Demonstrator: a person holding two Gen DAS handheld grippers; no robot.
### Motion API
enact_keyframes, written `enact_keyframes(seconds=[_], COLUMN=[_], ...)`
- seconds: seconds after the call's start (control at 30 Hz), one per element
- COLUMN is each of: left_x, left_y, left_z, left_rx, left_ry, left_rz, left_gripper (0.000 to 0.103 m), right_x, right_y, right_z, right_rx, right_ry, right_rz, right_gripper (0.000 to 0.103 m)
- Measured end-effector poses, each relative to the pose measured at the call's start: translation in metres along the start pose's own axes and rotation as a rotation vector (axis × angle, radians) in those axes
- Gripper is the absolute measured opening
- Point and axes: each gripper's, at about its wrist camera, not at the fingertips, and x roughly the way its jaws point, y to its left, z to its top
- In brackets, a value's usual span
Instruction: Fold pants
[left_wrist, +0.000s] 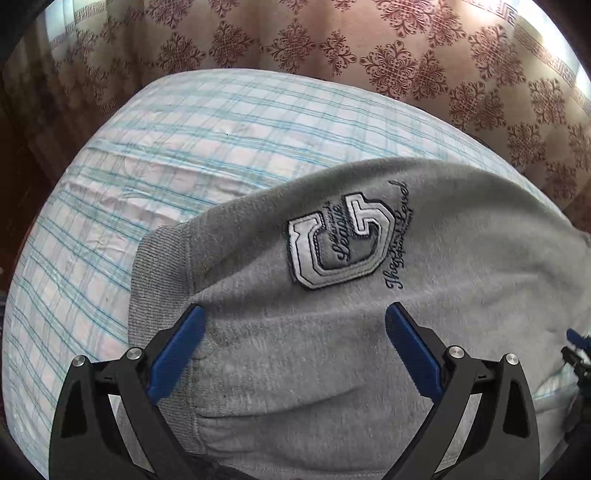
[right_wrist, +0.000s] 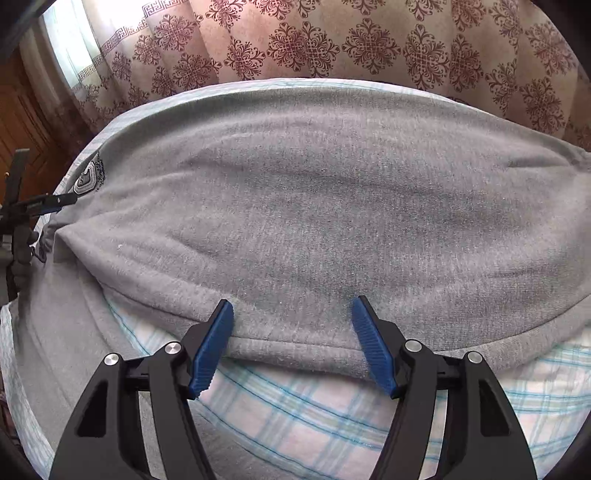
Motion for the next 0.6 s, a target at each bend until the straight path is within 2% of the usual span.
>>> enact_keyframes(seconds=[0.1, 0.2, 0.3, 0.4, 0.6], left_x=[-0.007, -0.017, -0.021, -0.015, 0.006], left_y=[0.0, -0.005, -0.003, -0.004, -0.017], left_z=[0.005, 0.01, 0.019, 0.03, 0.046], left_rx=[-0.034, -0.024, -0.073, -0.116, -0.104], left_ry=[-0.019, -0.047, -0.05, -0.034, 0.008], left_rz=[-0.022, -0.018, -0.053, -0.04, 0.043], left_gripper=[0.1, 0.1, 0.1, 0.1, 0.1], right_x=[0.0, -0.011, -0.031, -0.043, -0.055], right_y=[0.001, -0.005, -0.02, -0.055, -0.152], right_z=[0.001, 0.003, 0.008, 0.023, 0.062], right_rx=[0.004, 0.044, 0.062, 0.122, 0.313], right_ry=[-0.005, -0.025, -0.068, -0.075, -0.08], right_rz=[-0.012, 0.033, 0.048, -0.002, -0.135], right_gripper=[0.067, 0.067, 0.067, 0.067, 0.067])
